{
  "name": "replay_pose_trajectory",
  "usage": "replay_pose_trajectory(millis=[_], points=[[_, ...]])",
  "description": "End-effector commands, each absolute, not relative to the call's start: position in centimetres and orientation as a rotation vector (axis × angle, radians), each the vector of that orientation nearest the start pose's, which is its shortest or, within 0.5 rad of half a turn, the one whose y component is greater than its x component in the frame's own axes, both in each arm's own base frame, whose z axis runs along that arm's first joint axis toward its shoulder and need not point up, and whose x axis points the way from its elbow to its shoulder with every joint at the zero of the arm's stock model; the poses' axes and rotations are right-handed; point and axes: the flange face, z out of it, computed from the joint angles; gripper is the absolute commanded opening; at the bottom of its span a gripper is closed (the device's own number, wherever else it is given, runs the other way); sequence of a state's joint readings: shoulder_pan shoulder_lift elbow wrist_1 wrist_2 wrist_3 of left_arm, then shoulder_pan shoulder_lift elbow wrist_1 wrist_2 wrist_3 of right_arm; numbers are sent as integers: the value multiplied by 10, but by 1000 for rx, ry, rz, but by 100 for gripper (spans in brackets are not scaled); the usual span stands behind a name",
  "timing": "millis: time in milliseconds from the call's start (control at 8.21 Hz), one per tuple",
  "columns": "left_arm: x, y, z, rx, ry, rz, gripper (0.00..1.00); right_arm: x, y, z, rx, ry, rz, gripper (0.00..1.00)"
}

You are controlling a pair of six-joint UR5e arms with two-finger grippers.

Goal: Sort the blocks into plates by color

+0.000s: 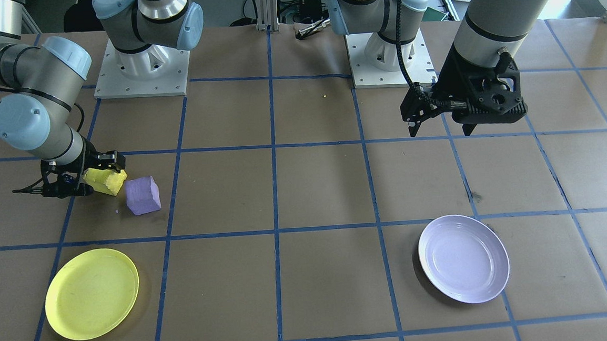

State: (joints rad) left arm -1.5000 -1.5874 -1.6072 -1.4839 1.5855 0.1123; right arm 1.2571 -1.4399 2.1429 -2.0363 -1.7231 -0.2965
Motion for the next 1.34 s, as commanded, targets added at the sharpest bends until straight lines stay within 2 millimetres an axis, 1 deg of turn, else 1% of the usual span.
replay_pose_trajectory(millis=[0,243,365,487,609,730,852,974,1096,1217], points=[[-96,-509,472,64,3120,-55,100,-22,-451,195,-1,3178,434,62],[-96,-511,485,63,3113,-119,100,-24,-458,210,2,3198,387,40],[-95,-510,487,61,3116,-126,100,-26,-472,239,0,3215,305,40],[-96,-509,485,63,3115,-119,100,-24,-485,267,-13,3199,325,40],[-96,-510,475,64,3118,-88,100,-16,-511,294,-41,3136,229,40],[-96,-516,473,64,3117,-83,100,0,-543,306,-133,3110,136,40],[-95,-514,473,66,3120,-98,100,9,-584,314,-196,3127,12,39],[-95,-524,469,63,3113,-152,100,6,-615,311,-247,3131,-28,35],[-95,-524,473,63,3107,-180,100,3,-629,296,-272,3127,-27,34],[-95,-523,473,63,3106,-173,100,2,-632,281,-283,3123,-3,52]])
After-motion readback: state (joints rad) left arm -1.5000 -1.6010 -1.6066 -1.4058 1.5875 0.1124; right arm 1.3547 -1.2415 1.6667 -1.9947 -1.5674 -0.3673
